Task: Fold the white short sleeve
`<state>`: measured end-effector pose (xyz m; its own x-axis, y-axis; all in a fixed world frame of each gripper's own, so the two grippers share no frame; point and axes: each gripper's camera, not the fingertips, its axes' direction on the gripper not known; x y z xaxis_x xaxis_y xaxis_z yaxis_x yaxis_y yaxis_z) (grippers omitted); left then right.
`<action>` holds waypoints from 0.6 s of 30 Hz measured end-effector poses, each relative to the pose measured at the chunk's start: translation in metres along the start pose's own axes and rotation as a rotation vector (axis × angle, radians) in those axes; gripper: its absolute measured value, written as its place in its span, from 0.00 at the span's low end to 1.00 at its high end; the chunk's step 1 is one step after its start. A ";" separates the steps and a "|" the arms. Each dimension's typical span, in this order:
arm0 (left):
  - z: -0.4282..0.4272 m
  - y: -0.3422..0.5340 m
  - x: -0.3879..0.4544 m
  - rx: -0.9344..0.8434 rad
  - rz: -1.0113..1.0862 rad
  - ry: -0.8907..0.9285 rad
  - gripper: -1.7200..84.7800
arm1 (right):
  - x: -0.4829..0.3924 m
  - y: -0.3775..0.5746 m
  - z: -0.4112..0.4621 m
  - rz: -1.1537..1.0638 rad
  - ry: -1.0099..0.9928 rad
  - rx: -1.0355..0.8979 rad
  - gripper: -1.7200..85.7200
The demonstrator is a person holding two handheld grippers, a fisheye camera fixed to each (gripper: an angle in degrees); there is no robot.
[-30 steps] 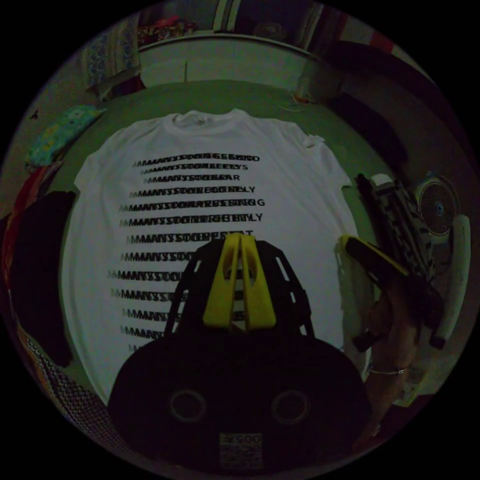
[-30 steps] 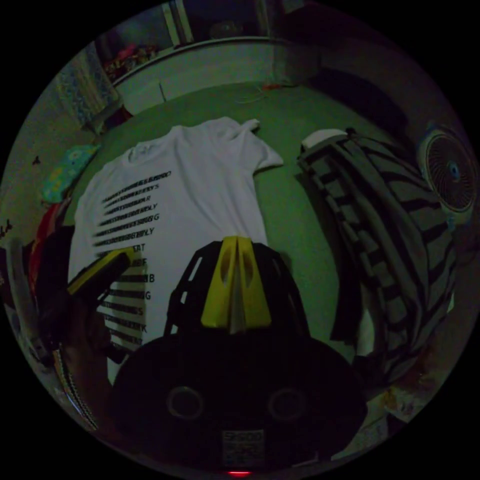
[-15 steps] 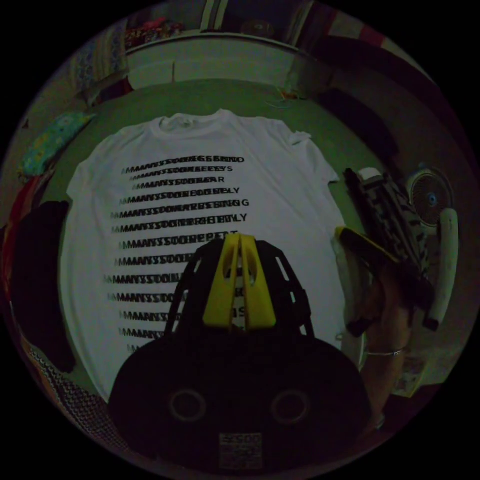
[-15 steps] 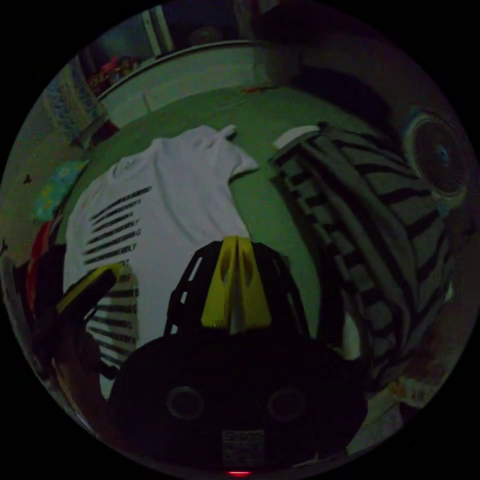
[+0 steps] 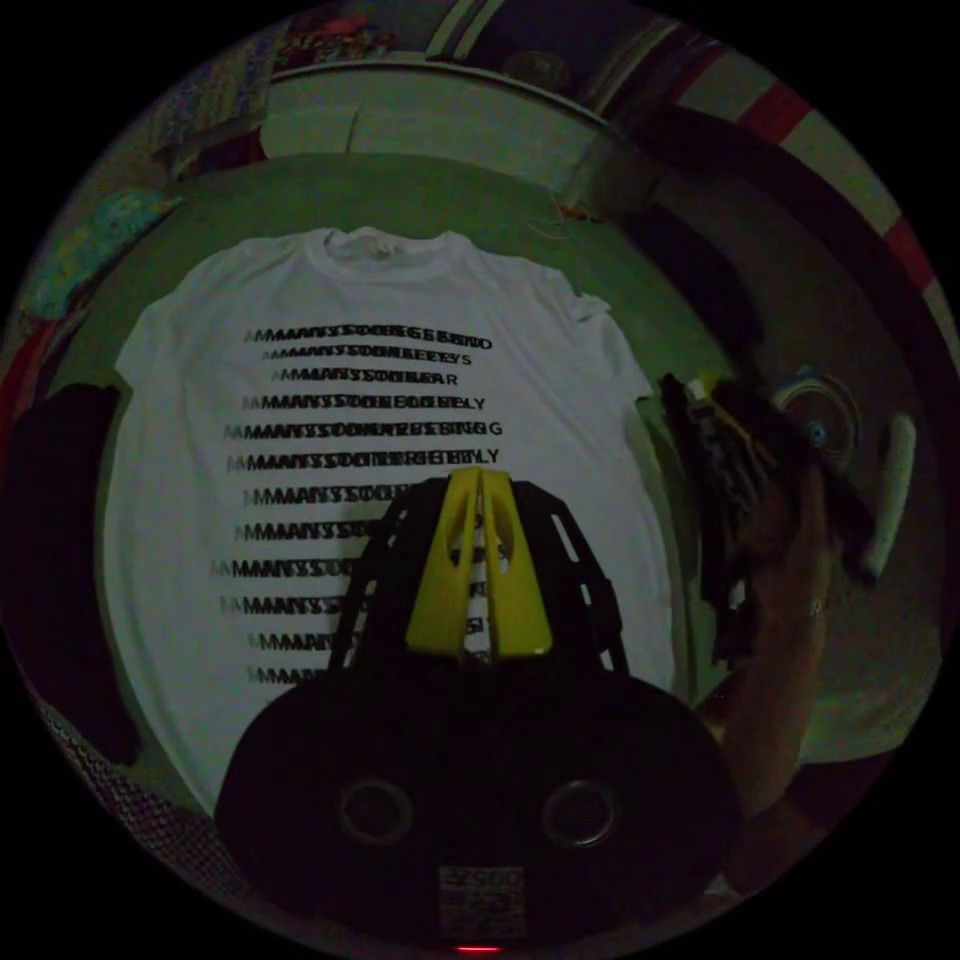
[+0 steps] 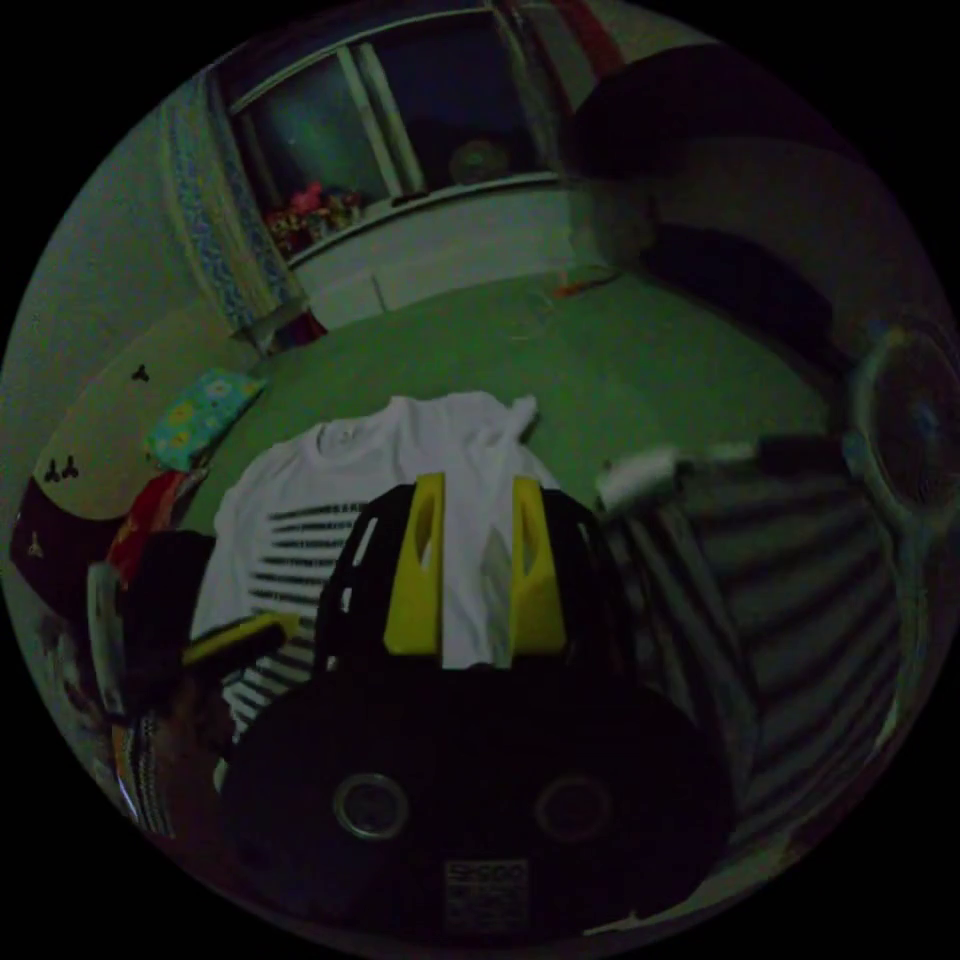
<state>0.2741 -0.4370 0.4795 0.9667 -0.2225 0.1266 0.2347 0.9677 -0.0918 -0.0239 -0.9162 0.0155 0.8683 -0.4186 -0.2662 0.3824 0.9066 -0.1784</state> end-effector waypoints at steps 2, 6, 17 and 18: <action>-0.002 -0.007 -0.009 0.012 -0.001 -0.010 0.01 | 0.012 -0.047 0.026 0.028 -0.030 -0.084 0.13; -0.002 -0.016 -0.026 0.002 -0.020 0.004 0.01 | 0.036 -0.128 0.078 0.105 0.076 -0.242 0.13; -0.003 -0.039 -0.075 0.005 -0.100 0.118 0.01 | 0.049 -0.214 0.111 0.229 0.156 -0.277 0.02; -0.003 -0.039 -0.077 0.005 -0.099 0.121 0.01 | 0.048 -0.225 0.100 0.223 0.240 -0.238 0.01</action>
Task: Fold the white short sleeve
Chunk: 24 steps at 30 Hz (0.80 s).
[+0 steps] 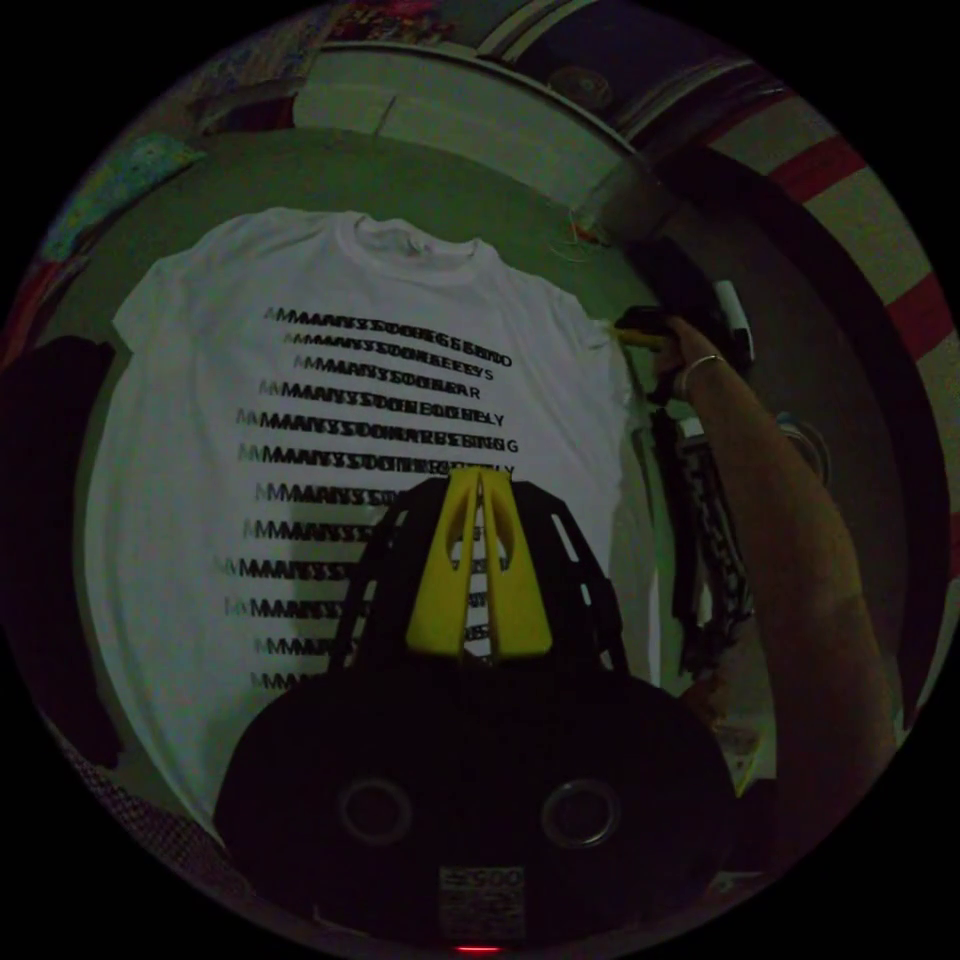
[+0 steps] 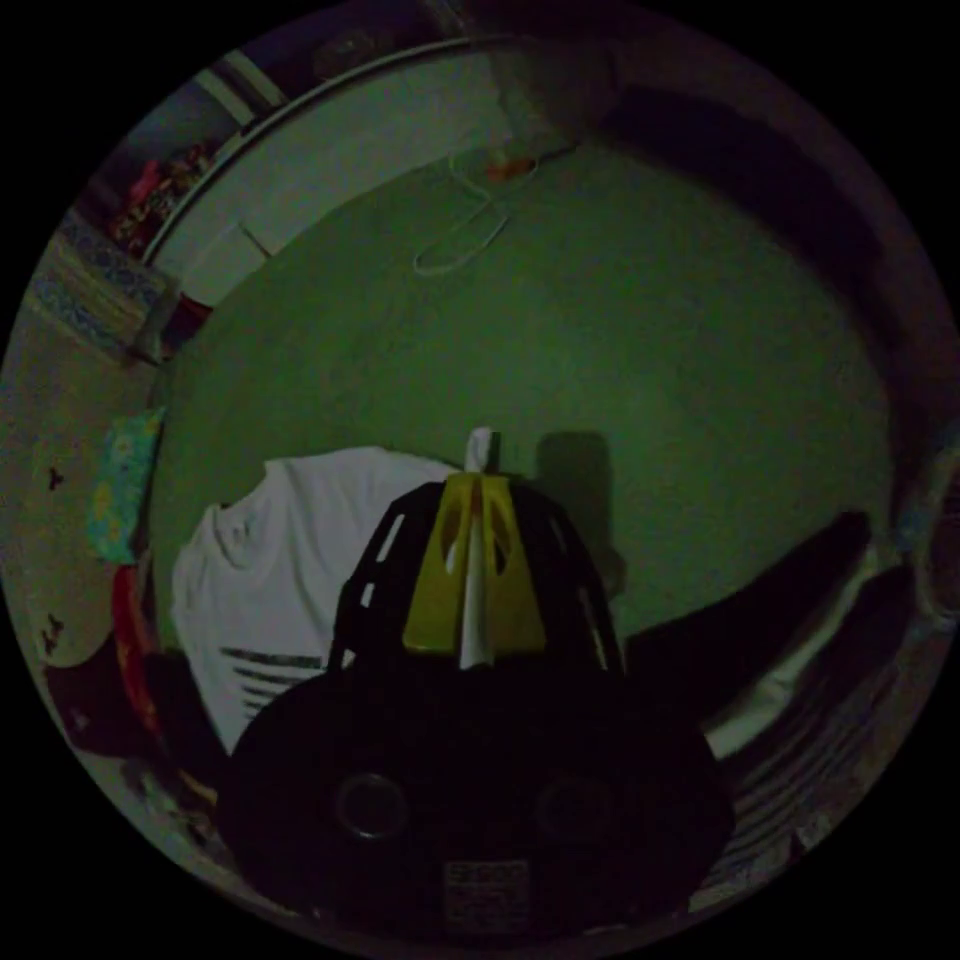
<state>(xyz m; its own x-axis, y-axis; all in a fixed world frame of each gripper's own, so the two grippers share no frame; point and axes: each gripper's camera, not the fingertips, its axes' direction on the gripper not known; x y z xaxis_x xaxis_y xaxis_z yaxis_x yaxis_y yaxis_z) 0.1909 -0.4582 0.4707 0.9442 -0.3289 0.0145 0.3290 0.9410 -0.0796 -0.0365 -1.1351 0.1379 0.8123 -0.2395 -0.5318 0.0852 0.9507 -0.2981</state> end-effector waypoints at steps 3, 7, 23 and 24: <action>-0.002 -0.004 -0.007 0.003 -0.005 0.001 0.01 | 0.005 -0.021 -0.017 0.015 0.031 0.004 0.02; -0.003 -0.011 -0.014 0.002 -0.003 0.003 0.01 | 0.010 -0.035 -0.030 -0.020 -0.013 -0.010 0.06; -0.006 -0.030 -0.036 0.000 -0.006 0.003 0.01 | -0.004 -0.038 -0.038 -0.202 -0.085 -0.370 0.11; -0.006 -0.030 -0.037 0.000 -0.009 0.005 0.01 | -0.011 -0.042 -0.042 -0.221 -0.094 -0.362 0.11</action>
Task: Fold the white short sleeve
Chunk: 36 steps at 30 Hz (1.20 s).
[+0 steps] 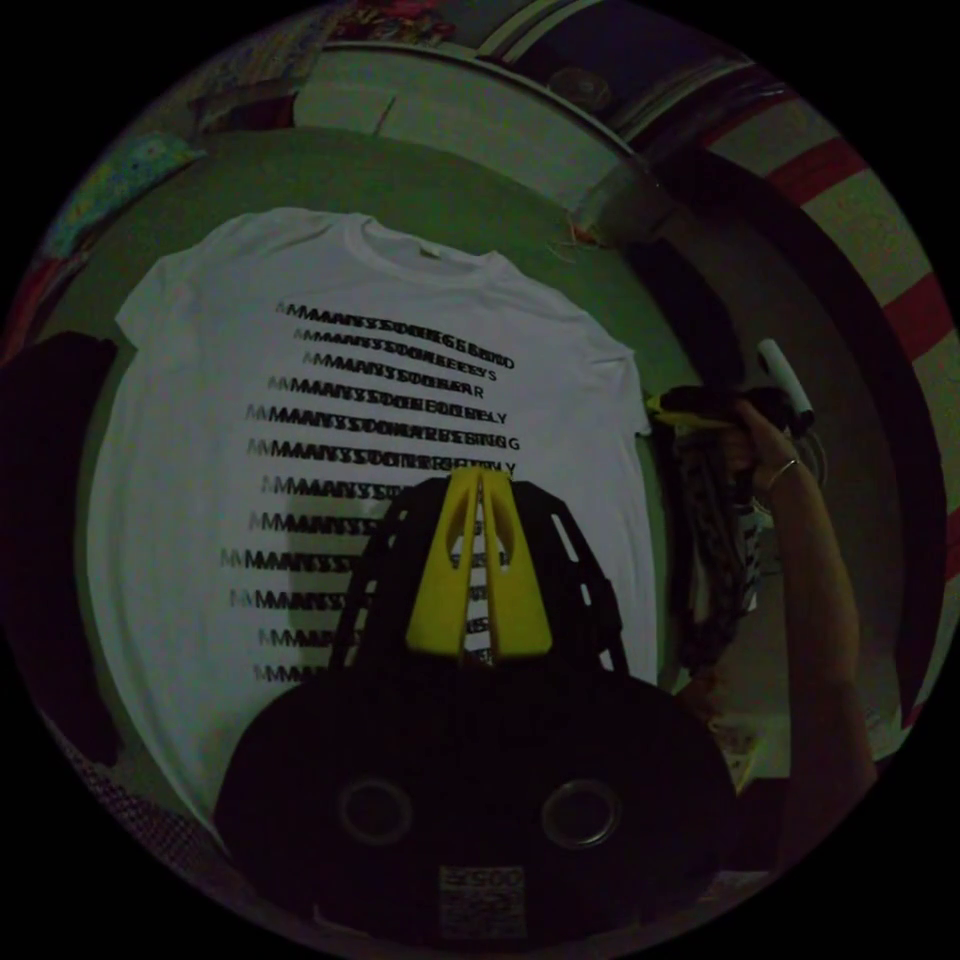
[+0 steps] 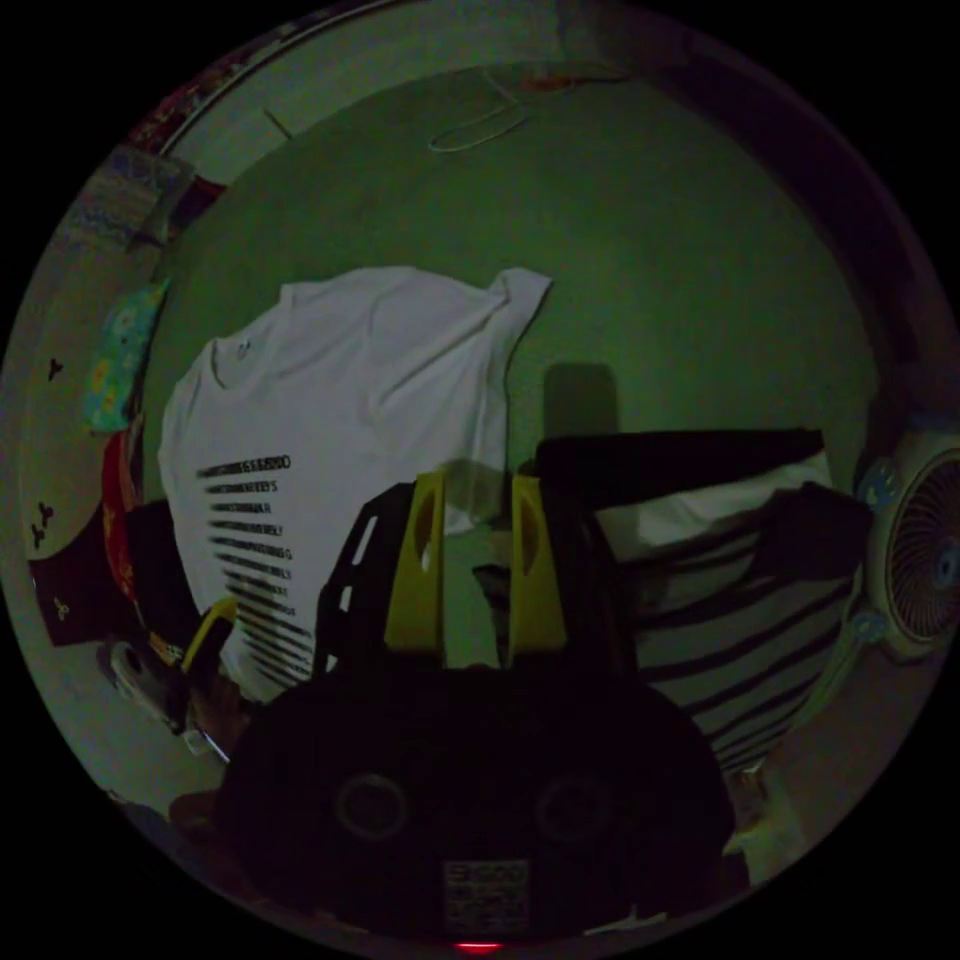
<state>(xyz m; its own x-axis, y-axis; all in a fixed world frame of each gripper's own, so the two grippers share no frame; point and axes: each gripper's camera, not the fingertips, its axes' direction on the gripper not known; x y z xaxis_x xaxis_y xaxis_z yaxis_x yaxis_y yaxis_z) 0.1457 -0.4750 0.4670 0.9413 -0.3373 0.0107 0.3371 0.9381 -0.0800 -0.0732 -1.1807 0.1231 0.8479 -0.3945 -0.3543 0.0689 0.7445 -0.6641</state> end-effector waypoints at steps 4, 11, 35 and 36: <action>0.000 -0.004 -0.006 0.005 -0.019 0.026 0.01 | -0.017 -0.014 -0.006 -0.052 0.081 -0.012 0.10; 0.001 -0.009 -0.006 0.005 0.011 0.007 0.01 | -0.020 -0.031 0.010 -0.078 0.148 -0.128 0.09; 0.002 -0.015 -0.012 -0.001 0.005 0.025 0.01 | -0.148 -0.015 -0.052 -0.278 0.205 0.152 0.00; 0.002 -0.016 -0.013 -0.001 0.002 0.029 0.01 | -0.169 -0.013 -0.042 -0.354 0.194 0.124 0.00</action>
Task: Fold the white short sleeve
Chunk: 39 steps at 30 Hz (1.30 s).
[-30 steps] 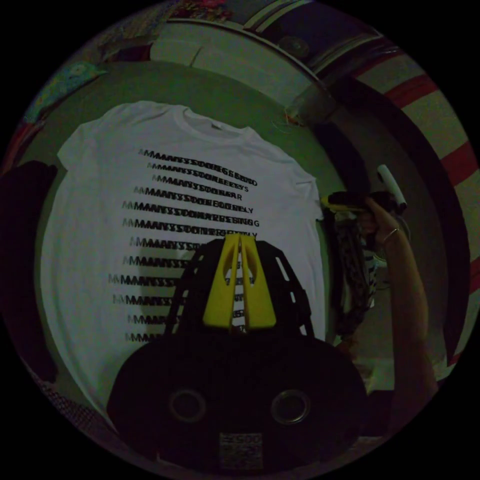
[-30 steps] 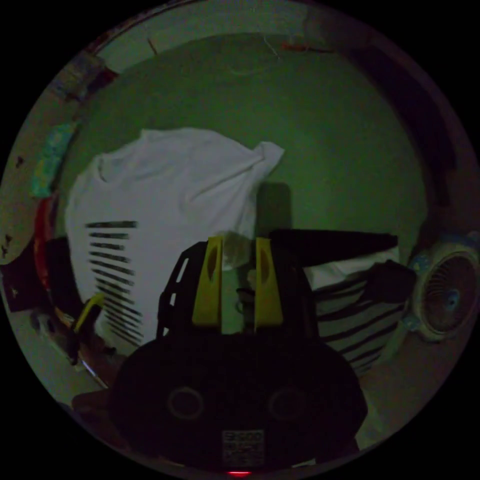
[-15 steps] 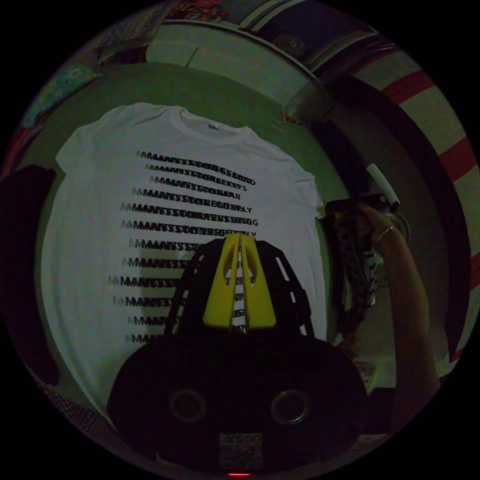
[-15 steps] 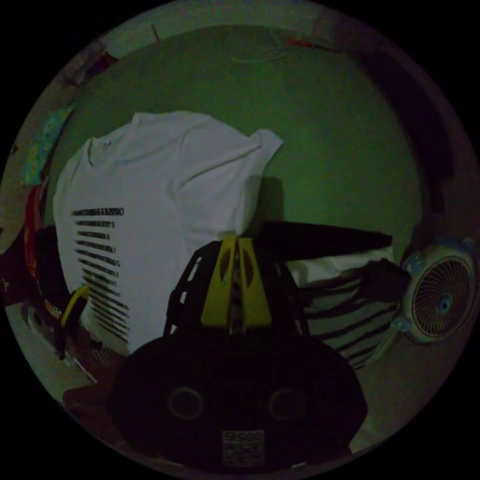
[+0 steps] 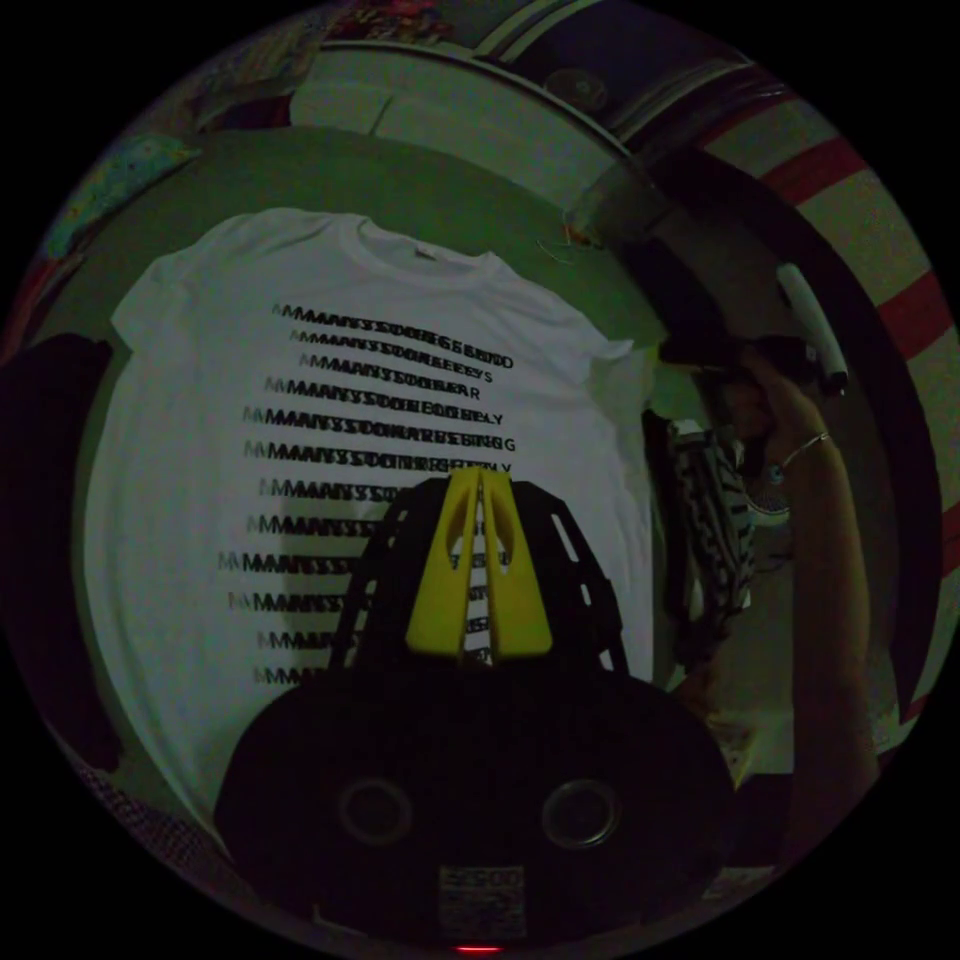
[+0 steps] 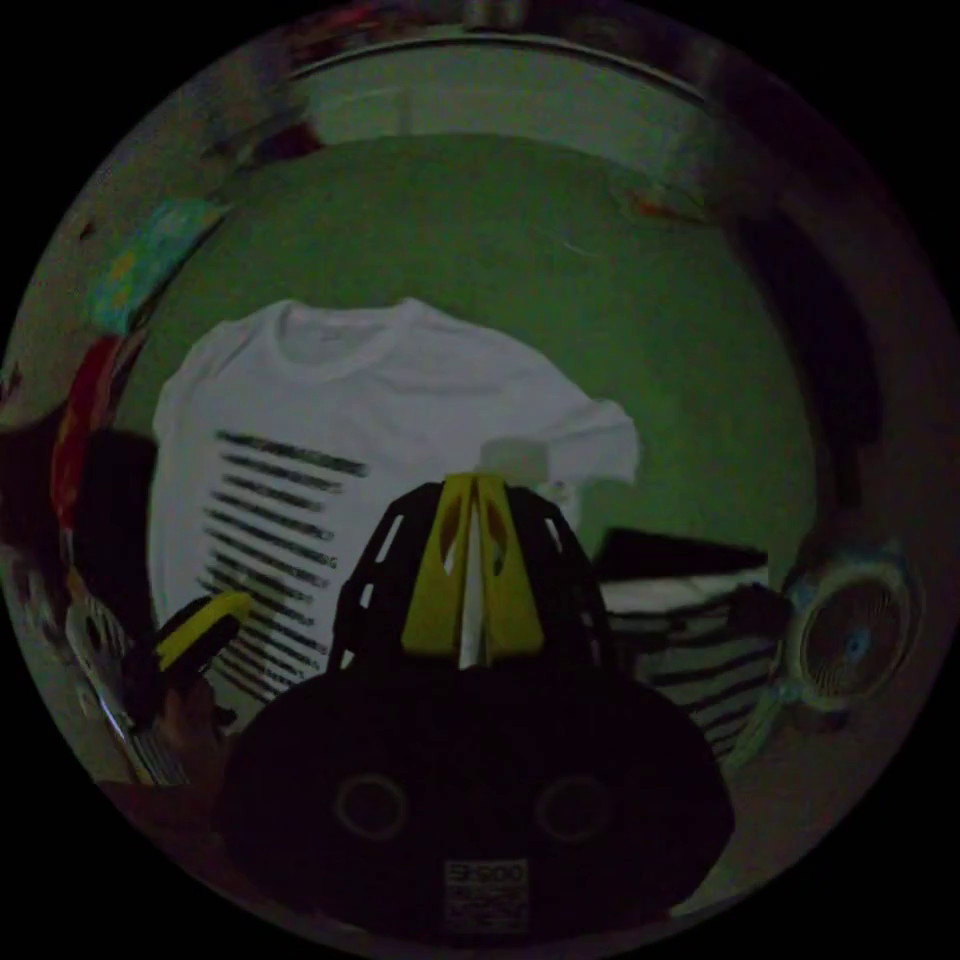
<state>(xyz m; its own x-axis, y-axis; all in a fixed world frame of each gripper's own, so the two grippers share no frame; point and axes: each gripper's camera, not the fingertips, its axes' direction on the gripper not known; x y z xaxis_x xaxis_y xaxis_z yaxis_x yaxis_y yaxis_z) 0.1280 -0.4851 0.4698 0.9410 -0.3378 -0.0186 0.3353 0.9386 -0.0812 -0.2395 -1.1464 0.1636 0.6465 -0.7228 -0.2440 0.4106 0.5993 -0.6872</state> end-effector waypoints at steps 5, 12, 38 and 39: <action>0.002 -0.001 -0.003 -0.014 -0.005 -0.001 0.01 | -0.037 -0.004 0.034 -0.113 0.021 -0.122 0.05; -0.002 -0.001 -0.009 -0.011 -0.021 0.041 0.01 | 0.065 0.022 -0.001 0.195 -0.182 0.088 0.15; -0.020 0.012 -0.009 -0.034 -0.001 0.012 0.01 | 0.022 -0.060 0.040 0.325 -0.404 0.085 0.03; -0.021 0.012 -0.010 -0.034 -0.003 0.013 0.01 | 0.011 -0.073 0.053 0.332 -0.396 0.015 0.05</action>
<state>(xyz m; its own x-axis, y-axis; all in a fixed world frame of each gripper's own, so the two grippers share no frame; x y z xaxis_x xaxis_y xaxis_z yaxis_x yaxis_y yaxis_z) 0.1220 -0.4718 0.4483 0.9393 -0.3416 -0.0310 0.3361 0.9348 -0.1146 -0.2282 -1.1794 0.2473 0.9364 -0.3085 -0.1676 0.1489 0.7813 -0.6062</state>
